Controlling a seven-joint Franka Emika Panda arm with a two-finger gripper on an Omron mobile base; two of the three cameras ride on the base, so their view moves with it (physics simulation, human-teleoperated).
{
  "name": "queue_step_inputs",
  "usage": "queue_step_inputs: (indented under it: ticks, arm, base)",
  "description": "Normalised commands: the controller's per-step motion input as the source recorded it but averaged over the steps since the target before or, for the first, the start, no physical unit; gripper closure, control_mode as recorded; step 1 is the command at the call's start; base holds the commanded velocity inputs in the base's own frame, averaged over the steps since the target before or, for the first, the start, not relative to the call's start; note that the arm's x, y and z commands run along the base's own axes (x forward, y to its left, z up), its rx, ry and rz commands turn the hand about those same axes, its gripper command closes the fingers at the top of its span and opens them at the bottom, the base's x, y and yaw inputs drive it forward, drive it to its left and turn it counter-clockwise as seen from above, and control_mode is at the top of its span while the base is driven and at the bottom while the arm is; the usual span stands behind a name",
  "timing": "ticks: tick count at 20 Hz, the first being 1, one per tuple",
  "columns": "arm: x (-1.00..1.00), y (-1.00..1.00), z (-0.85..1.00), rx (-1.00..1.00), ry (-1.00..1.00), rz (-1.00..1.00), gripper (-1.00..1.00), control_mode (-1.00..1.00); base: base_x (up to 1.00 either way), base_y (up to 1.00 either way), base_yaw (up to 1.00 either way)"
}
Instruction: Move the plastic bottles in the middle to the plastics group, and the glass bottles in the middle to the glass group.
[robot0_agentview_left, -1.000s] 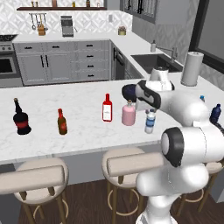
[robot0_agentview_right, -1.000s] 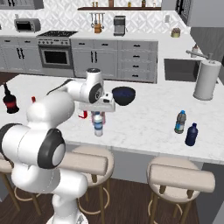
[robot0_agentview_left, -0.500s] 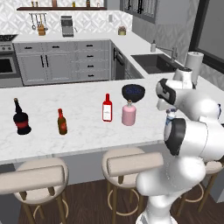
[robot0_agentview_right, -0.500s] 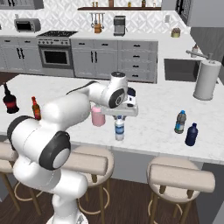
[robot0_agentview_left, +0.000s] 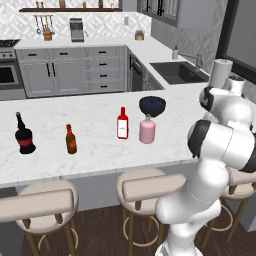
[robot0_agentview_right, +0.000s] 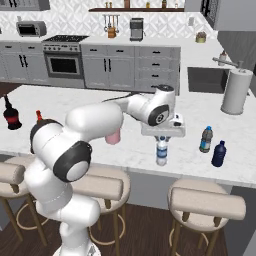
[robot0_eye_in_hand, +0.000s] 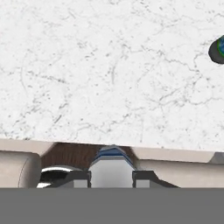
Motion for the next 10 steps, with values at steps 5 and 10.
queue_step_inputs:
  ticks: [5, 10]
  arm:
    - [0.13, -0.86, 0.13, 0.02, 0.06, 0.0, 1.0, -1.0]
    - [0.33, -0.64, 0.05, 0.01, 0.02, 0.0, 1.0, -1.0]
  base:
    - [0.0, 0.0, 0.0]
    - [0.0, 0.0, 0.0]
